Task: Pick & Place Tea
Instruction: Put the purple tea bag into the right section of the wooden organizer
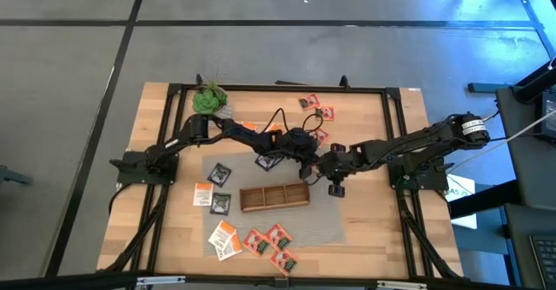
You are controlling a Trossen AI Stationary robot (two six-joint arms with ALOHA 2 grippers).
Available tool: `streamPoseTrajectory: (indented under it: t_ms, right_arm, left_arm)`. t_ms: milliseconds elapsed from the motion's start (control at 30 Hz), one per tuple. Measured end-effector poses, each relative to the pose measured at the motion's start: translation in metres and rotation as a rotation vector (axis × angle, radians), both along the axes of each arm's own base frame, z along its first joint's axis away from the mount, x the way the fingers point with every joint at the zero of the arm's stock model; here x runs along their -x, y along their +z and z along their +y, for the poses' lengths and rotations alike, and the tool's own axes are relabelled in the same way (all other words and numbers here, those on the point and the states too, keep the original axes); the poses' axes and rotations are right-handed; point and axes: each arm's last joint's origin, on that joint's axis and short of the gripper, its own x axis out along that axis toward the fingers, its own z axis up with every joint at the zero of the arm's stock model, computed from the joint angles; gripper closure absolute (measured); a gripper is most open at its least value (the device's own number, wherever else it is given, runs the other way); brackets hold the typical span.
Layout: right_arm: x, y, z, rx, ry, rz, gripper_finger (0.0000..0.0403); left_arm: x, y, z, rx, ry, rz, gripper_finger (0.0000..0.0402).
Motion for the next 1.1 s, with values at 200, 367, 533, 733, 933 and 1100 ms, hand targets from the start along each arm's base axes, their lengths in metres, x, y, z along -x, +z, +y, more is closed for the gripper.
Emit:
streamPoseTrajectory:
  t_ms: [200,367,533,733,933,1100]
  right_arm:
    - [0.000,0.005,0.000,-0.002,-0.033,0.022,0.0320]
    - [0.006,0.002,-0.001,-0.012,-0.072,0.089,0.0221]
    - [0.018,-0.001,-0.002,-0.080,-0.322,0.194,0.0150]
    - [0.031,-0.002,0.005,-0.036,-0.508,0.255,0.0118]
    - [0.042,0.013,0.012,-0.054,-0.643,0.175,0.0116]
    - [0.061,0.021,0.013,-0.081,-0.726,0.047,0.0116]
  left_arm:
    - [0.000,0.000,0.000,0.000,0.001,0.001,0.0399]
    - [0.000,-0.001,0.000,0.000,0.001,0.003,0.0399]
    - [0.000,-0.001,0.000,0.000,0.001,0.004,0.0399]
    - [0.000,-0.001,0.000,0.000,0.001,0.004,0.0399]
    - [0.000,-0.001,0.000,0.001,0.000,0.004,0.0399]
    - [0.001,-0.002,0.000,0.006,-0.009,0.003,0.0399]
